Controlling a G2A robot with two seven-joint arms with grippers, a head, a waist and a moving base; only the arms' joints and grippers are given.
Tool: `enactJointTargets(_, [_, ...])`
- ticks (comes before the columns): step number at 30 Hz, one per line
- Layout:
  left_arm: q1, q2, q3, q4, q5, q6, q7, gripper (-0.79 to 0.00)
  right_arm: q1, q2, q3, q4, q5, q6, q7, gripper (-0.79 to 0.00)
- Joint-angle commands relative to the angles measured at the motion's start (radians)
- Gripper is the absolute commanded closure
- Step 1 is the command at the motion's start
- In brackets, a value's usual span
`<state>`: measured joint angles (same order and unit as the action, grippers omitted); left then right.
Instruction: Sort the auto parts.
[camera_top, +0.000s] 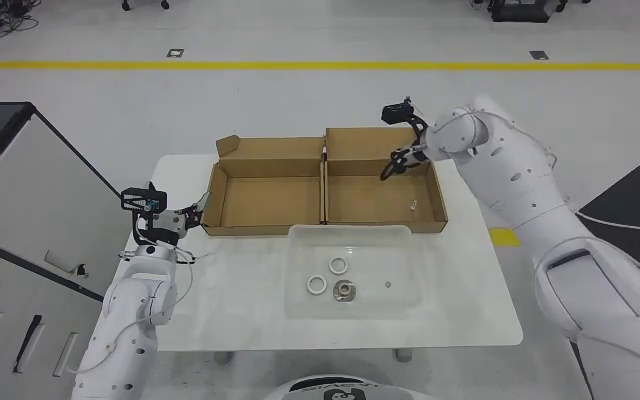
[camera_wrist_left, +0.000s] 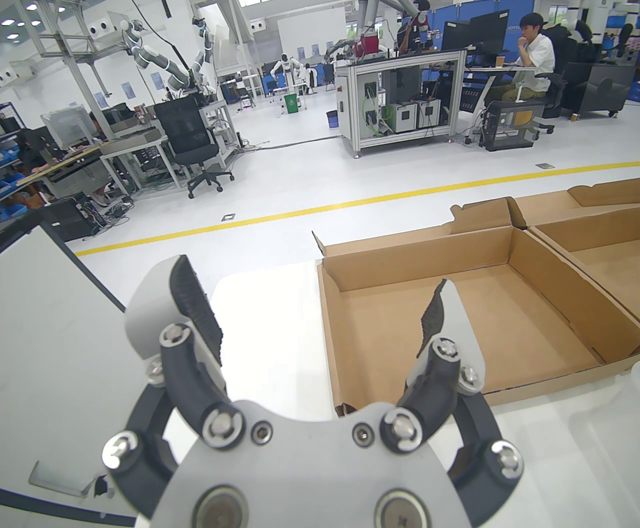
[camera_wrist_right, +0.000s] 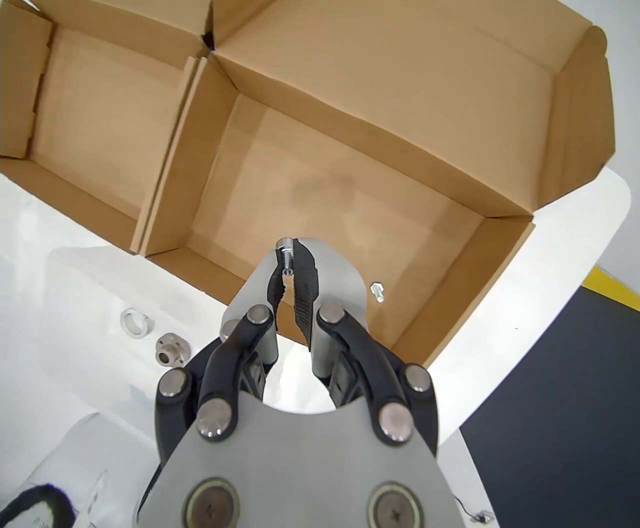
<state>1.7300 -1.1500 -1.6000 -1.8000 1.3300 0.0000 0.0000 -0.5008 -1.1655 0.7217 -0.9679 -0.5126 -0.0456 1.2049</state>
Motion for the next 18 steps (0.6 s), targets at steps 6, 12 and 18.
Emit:
enactJointTargets(6, [0.000, 0.000, 0.000, 0.000, 0.000, 0.000, 0.000, -0.785, 0.016, -0.041, -0.073, 0.091, -0.042, 0.003, -0.014, 0.000])
enactJointTargets(12, [0.000, 0.000, 0.000, 0.000, 0.000, 0.000, 0.000, -0.785, 0.016, -0.076, -0.124, 0.168, -0.064, 0.004, -0.028, 0.000])
enactJointTargets(18, [0.000, 0.000, 0.000, 0.000, 0.000, 0.000, 0.000, -0.785, 0.005, -0.109, -0.164, 0.226, -0.080, -0.006, -0.040, 0.000])
